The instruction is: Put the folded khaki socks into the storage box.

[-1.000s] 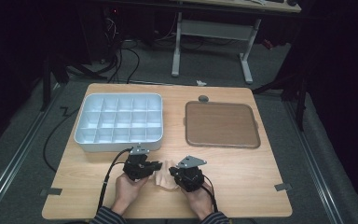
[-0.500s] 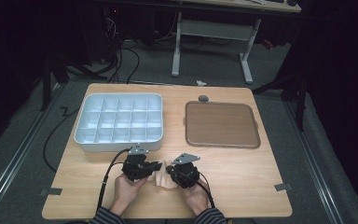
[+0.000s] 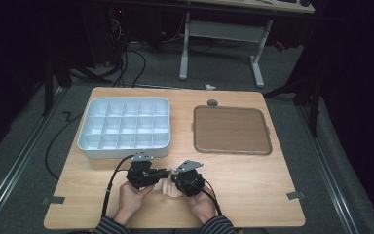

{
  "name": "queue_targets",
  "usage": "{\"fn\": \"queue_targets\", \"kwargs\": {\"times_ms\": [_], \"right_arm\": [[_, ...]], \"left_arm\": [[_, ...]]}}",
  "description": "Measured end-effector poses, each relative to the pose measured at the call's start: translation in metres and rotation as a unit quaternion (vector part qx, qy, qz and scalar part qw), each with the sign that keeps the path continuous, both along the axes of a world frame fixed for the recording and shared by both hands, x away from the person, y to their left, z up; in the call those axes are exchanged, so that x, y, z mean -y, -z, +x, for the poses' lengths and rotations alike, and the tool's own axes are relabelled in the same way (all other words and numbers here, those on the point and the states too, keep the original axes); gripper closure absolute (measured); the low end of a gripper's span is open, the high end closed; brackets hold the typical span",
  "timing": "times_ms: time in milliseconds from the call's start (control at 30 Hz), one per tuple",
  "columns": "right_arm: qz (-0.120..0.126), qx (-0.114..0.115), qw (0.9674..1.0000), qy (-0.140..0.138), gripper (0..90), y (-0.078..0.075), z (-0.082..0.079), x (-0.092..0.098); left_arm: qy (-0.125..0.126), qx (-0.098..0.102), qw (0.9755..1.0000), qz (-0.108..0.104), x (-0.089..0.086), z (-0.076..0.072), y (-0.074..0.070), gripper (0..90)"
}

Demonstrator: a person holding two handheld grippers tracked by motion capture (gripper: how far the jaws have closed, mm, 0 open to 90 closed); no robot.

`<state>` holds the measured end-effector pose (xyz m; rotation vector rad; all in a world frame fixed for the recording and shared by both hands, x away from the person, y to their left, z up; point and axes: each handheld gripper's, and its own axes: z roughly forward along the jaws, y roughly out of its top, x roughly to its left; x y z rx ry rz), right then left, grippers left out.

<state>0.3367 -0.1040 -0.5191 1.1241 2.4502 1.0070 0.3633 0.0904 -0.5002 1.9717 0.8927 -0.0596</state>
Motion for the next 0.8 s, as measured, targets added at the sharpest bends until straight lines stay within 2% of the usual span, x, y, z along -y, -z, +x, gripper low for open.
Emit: {"fn": "queue_targets", "kwargs": {"times_ms": [133,233,433,533,700,800], "right_arm": [[0.004,0.008,0.9999,-0.011,89.9,0.002,-0.001,-0.005],[0.009,0.004,0.9998,-0.019,89.9,0.003,-0.001,-0.007],[0.005,0.003,0.9996,-0.029,89.9,0.003,0.001,-0.01],[0.012,-0.004,0.9994,-0.031,89.9,0.003,0.003,-0.008],[0.006,0.013,0.9995,-0.03,86.7,-0.003,0.0,-0.006],[0.021,0.02,0.9994,-0.021,82.9,-0.01,-0.004,0.002]], "left_arm": [[0.002,-0.007,0.9999,-0.014,-0.002,0.002,0.0,85.3],[0.003,-0.004,0.9998,-0.017,-0.002,0.002,-0.001,85.5],[0.008,0.005,1.0,-0.001,0.004,0.004,-0.002,85.6],[0.001,0.003,1.0,0.003,0.005,0.004,-0.002,85.7],[-0.011,0.008,0.9998,0.017,0.003,0.003,-0.004,85.8],[-0.016,0.009,0.9996,0.022,0.002,0.002,-0.005,85.9]]}}
